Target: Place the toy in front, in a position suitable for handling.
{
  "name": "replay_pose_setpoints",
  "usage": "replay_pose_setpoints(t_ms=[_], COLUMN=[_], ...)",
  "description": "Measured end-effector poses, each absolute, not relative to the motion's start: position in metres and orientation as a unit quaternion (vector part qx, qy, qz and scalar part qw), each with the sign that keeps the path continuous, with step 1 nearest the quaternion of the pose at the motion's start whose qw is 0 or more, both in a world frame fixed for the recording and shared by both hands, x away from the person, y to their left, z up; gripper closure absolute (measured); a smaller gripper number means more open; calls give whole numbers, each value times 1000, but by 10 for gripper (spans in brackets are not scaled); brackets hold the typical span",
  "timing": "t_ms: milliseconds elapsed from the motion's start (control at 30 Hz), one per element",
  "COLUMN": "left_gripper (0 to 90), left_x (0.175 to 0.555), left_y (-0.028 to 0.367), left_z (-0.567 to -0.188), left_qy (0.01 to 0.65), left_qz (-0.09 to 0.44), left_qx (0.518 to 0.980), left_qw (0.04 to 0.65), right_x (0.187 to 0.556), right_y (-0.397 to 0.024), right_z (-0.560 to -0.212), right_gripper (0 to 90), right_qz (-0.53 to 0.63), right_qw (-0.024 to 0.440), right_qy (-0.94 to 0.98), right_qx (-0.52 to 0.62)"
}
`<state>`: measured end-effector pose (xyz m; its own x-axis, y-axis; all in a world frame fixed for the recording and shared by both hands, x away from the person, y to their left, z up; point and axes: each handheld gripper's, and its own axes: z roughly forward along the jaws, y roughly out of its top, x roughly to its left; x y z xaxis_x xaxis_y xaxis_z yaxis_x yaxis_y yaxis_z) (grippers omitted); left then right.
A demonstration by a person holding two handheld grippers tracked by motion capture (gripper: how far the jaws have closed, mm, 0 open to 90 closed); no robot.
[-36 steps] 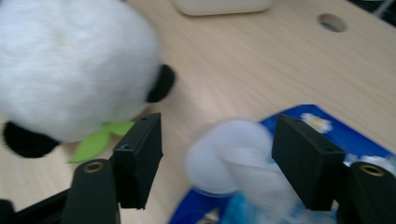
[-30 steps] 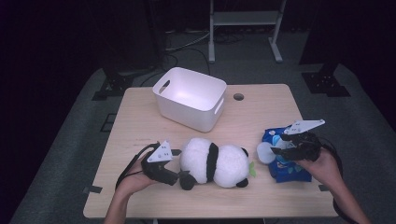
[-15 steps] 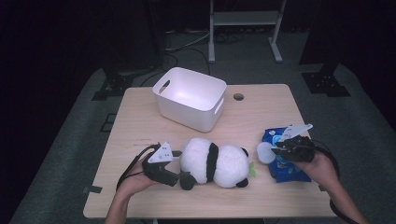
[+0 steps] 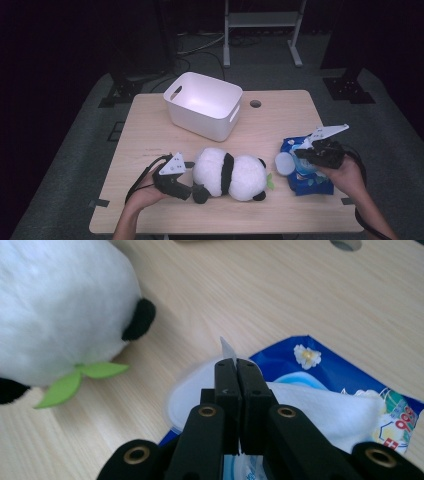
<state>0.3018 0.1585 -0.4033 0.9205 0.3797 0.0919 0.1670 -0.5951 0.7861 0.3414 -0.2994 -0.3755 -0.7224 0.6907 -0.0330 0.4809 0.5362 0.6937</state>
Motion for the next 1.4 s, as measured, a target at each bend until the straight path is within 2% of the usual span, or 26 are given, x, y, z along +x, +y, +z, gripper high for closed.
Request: replay_pose_setpoints(t_ms=[433,867,1167,1400], left_gripper=[213,203,196,196], left_x=[302,302,302,302], left_y=[157,157,156,156], left_z=[-405,-408,-409,-410], left_qy=[155,156,156,156], left_qz=[125,124,124,123], left_qx=[884,886,886,886], left_qw=[423,419,419,420], right_x=[338,334,328,324], right_y=[-295,-229,-168,-141], right_z=[-338,-313,-326,-347], right_gripper=[879,879,878,875], right_qz=[411,459,467,449], right_qw=[133,85,37,5], right_qy=[840,842,856,871], right_qx=[330,270,220,199])
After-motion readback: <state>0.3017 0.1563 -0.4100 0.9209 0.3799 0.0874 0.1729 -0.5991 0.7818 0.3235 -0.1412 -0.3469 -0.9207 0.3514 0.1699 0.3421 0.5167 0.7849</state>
